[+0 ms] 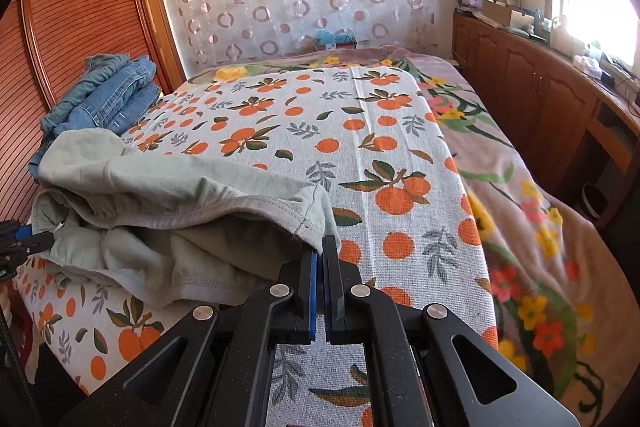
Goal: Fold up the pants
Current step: 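Hold the garment up with both grippers and spread it apart, then lay the spread garment flat on the bed and open both grippers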
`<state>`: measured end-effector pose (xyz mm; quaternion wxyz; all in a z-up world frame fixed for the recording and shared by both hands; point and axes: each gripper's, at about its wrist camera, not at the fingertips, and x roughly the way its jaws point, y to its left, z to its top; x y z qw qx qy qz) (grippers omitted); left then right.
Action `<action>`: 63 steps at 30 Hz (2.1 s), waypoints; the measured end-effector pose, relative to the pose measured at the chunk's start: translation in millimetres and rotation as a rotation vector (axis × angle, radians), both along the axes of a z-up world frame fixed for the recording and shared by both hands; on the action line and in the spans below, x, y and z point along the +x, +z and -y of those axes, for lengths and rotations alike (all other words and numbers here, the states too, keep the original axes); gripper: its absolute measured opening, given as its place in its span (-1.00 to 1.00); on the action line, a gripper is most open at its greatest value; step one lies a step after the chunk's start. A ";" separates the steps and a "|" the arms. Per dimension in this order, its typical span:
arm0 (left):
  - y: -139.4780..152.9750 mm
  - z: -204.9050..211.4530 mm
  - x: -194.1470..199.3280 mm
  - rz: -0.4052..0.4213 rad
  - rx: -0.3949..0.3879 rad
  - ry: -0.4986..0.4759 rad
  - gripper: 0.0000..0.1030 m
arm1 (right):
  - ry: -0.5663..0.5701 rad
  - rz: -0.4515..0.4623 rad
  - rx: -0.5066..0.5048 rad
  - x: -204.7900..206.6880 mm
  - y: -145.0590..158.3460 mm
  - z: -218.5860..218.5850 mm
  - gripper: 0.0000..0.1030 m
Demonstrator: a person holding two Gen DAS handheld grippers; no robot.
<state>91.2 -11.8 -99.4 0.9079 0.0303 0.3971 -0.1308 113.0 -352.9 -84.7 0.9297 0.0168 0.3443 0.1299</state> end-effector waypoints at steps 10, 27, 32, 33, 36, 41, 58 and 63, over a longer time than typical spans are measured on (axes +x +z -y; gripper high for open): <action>102.5 -28.2 -13.7 0.226 0.007 0.037 -0.87 | -0.017 0.181 0.029 -24.9 72.5 23.1 -0.96; 253.7 -34.6 -21.2 0.492 0.018 -0.005 -0.87 | 0.032 0.477 -0.016 -110.6 223.4 31.5 -0.96; 209.5 -42.2 34.0 0.376 0.036 0.032 -0.87 | 0.041 0.393 -0.064 -64.9 208.1 18.0 -0.96; 202.5 -43.8 49.7 0.354 0.040 0.045 -0.87 | 0.038 0.379 -0.077 -51.6 208.3 14.2 -0.96; 201.4 -44.3 89.3 0.325 0.052 0.092 -0.87 | 0.028 0.366 -0.109 -9.2 226.9 5.2 -0.96; 245.7 -30.7 94.9 0.414 0.039 0.112 -0.87 | -0.015 0.440 -0.113 10.3 279.8 -10.2 -0.96; 6.9 -20.9 32.0 0.079 0.078 0.067 -0.87 | 0.045 -0.010 -0.059 -30.9 35.5 -22.4 -0.96; -8.7 -22.8 19.3 0.051 0.051 0.080 -0.87 | 0.030 -0.036 -0.007 -18.1 32.7 -16.8 -0.96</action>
